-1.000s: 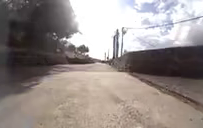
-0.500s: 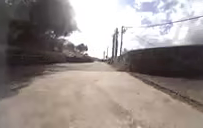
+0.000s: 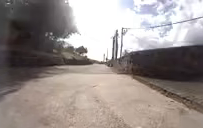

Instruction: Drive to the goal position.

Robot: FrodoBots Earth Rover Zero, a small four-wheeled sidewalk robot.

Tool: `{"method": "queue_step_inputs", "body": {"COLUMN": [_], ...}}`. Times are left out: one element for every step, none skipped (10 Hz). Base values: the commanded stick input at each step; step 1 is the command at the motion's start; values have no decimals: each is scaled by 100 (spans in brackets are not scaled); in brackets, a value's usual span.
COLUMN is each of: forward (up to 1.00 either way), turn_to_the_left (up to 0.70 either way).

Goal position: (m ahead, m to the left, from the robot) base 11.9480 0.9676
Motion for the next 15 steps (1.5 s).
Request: {"method": "queue_step_inputs", "body": {"forward": [70, 70, 70, 70, 70, 70, 70, 70, 70, 70, 70, 70, 70, 70, 70], "turn_to_the_left": [0, 0, 0, 0, 0, 0, 0, 0, 0, 0, 0, 0, 0, 0, 0]}}
